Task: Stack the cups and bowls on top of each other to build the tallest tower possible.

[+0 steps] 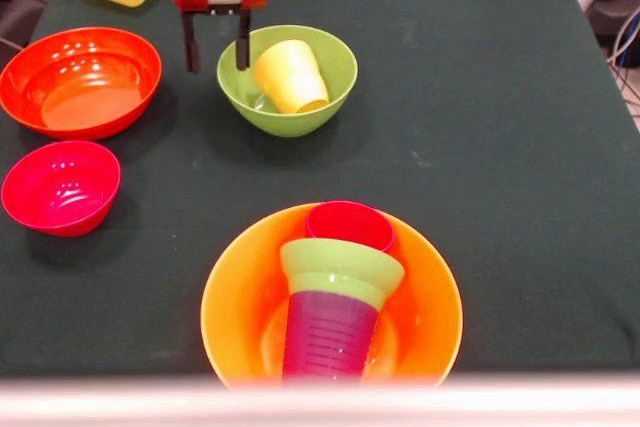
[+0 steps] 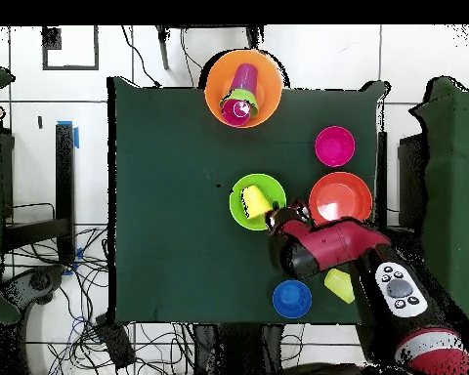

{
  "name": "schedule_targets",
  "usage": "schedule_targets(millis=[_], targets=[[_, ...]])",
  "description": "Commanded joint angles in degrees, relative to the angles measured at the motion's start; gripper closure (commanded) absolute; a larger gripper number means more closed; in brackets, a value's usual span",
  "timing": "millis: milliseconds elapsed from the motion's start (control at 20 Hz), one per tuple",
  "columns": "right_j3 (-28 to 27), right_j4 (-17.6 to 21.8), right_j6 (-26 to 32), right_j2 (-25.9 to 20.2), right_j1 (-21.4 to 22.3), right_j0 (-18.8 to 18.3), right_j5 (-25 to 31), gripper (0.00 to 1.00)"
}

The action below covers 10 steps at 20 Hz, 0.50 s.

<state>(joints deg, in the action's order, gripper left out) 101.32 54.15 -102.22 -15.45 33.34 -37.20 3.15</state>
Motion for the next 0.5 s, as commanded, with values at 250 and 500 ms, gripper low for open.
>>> schedule_targets(millis=[250, 500], targets=[[3.5, 1.1, -6.0, 6.4, -8.2, 0.2, -8.9, 0.00], [3.3, 0.3, -5.8, 6.4, -8.5, -0.3, -8.9, 0.00]])
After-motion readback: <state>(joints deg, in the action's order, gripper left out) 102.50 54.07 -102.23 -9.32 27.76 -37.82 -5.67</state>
